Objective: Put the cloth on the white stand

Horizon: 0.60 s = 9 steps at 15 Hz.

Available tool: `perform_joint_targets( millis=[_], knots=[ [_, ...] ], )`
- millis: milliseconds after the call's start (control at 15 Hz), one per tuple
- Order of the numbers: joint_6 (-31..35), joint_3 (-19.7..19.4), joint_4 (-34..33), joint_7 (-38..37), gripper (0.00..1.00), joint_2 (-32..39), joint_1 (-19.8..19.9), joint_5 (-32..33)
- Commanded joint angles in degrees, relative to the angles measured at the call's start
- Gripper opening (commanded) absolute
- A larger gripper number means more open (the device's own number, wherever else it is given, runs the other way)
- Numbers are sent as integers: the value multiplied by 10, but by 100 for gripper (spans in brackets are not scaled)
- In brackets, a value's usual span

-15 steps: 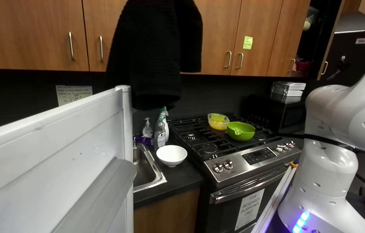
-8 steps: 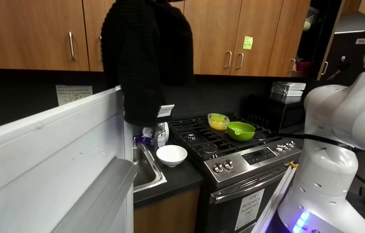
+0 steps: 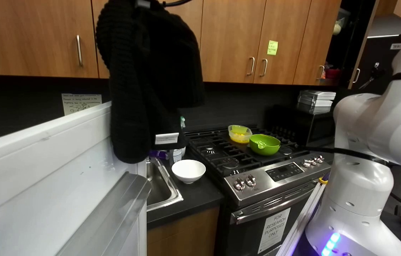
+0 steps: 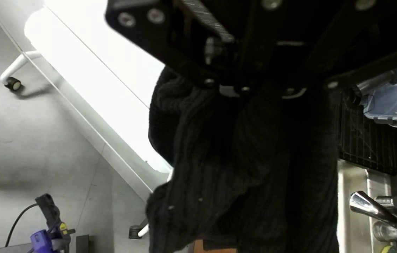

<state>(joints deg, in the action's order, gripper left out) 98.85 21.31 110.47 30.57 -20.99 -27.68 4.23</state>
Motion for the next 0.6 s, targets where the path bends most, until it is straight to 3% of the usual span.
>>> perform_joint_targets(
  millis=[0, 533],
  knots=[
    [0, 1, -43, 23, 2, 31, -2, 0],
    [-1, 38, -95, 29, 2, 106, -6, 1]
  ],
)
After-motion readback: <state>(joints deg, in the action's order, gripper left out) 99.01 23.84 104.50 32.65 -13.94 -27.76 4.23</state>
